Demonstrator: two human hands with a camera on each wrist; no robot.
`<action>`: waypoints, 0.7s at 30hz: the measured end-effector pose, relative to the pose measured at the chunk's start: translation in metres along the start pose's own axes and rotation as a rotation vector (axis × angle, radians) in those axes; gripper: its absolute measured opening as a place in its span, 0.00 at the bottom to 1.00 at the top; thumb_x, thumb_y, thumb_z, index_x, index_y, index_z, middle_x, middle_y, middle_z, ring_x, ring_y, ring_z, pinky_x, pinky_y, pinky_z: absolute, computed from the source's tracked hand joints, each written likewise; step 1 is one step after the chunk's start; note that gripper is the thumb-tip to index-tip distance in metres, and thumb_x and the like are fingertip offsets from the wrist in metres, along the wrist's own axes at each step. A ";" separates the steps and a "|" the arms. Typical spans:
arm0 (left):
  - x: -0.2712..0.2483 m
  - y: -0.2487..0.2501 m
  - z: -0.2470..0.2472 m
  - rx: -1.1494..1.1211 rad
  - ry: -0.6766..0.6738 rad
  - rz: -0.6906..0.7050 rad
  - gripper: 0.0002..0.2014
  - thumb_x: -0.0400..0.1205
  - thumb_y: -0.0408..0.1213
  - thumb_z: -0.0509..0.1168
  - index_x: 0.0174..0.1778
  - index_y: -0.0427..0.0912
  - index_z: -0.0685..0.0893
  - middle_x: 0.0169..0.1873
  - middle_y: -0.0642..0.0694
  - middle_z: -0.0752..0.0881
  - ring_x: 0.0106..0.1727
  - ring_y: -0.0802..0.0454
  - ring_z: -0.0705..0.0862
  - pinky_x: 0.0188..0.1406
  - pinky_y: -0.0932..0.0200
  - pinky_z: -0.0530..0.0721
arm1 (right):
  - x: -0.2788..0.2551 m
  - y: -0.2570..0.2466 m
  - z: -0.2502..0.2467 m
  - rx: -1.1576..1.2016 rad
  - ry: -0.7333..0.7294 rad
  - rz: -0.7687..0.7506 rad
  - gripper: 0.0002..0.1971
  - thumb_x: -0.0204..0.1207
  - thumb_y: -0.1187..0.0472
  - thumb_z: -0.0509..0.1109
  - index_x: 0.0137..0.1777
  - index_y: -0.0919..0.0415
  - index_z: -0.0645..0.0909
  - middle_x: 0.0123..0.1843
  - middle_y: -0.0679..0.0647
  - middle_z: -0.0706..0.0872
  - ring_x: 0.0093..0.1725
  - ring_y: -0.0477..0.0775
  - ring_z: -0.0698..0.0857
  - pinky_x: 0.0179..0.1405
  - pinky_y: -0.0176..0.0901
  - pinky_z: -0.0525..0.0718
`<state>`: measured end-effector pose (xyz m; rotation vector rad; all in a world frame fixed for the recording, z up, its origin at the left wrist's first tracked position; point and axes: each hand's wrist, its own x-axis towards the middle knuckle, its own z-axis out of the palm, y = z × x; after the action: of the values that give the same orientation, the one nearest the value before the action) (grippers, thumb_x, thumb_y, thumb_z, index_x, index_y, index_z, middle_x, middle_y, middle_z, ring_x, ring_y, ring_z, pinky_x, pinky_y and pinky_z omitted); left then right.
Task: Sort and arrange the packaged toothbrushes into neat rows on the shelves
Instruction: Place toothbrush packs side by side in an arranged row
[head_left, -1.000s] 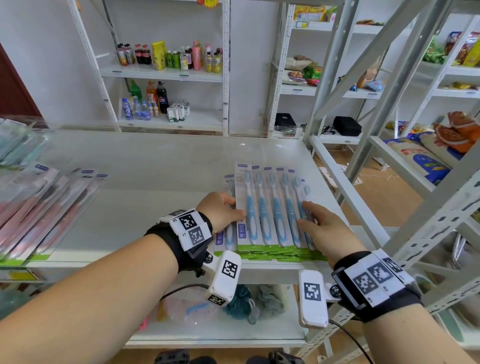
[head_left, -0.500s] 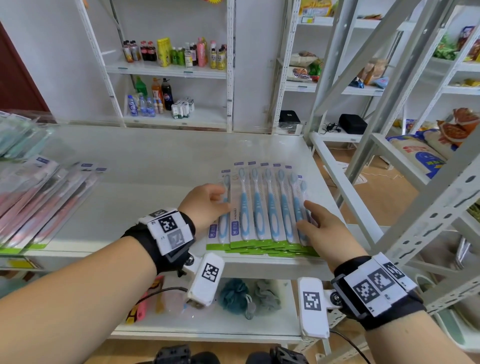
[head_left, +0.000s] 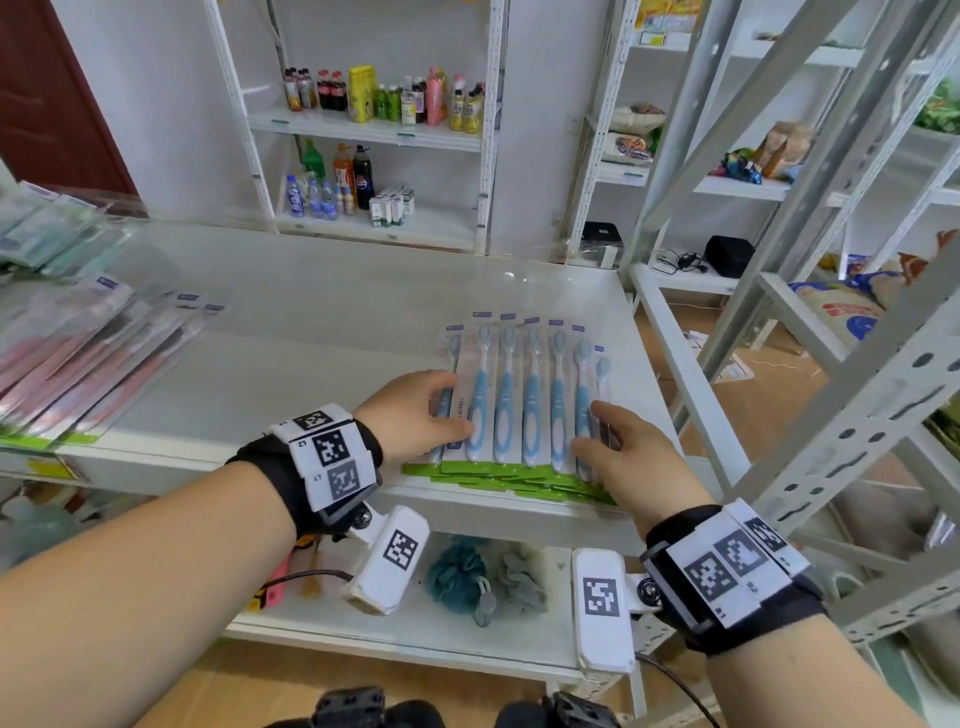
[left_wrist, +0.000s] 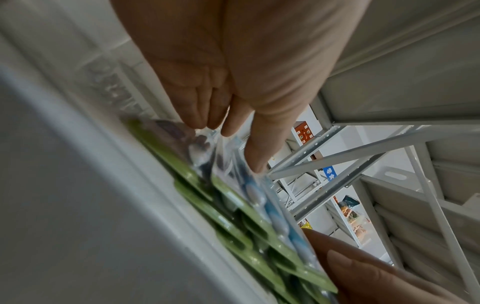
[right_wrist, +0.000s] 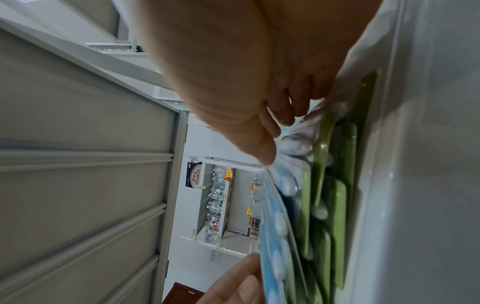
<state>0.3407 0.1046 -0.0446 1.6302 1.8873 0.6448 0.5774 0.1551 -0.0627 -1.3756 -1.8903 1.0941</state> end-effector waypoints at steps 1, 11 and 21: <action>-0.002 0.001 0.001 0.001 0.007 0.001 0.22 0.77 0.44 0.69 0.68 0.49 0.78 0.61 0.53 0.84 0.60 0.54 0.82 0.62 0.58 0.78 | 0.000 -0.001 0.000 0.000 0.000 0.003 0.22 0.77 0.62 0.68 0.71 0.56 0.74 0.55 0.41 0.79 0.45 0.30 0.79 0.29 0.14 0.73; -0.010 0.007 0.009 0.010 -0.010 0.050 0.32 0.75 0.46 0.72 0.75 0.53 0.70 0.66 0.57 0.77 0.56 0.65 0.74 0.48 0.79 0.70 | -0.006 -0.007 0.004 -0.045 0.007 -0.012 0.28 0.74 0.63 0.71 0.75 0.58 0.71 0.69 0.52 0.79 0.62 0.47 0.80 0.58 0.36 0.78; -0.011 0.011 0.007 0.150 -0.118 0.101 0.39 0.75 0.52 0.71 0.80 0.55 0.61 0.81 0.50 0.58 0.80 0.54 0.59 0.73 0.66 0.54 | -0.005 -0.008 0.008 -0.042 -0.003 -0.021 0.34 0.71 0.56 0.76 0.77 0.49 0.68 0.79 0.51 0.67 0.77 0.49 0.67 0.76 0.45 0.65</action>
<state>0.3550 0.0954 -0.0414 1.8264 1.8148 0.4448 0.5687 0.1467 -0.0603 -1.3743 -1.9366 1.0523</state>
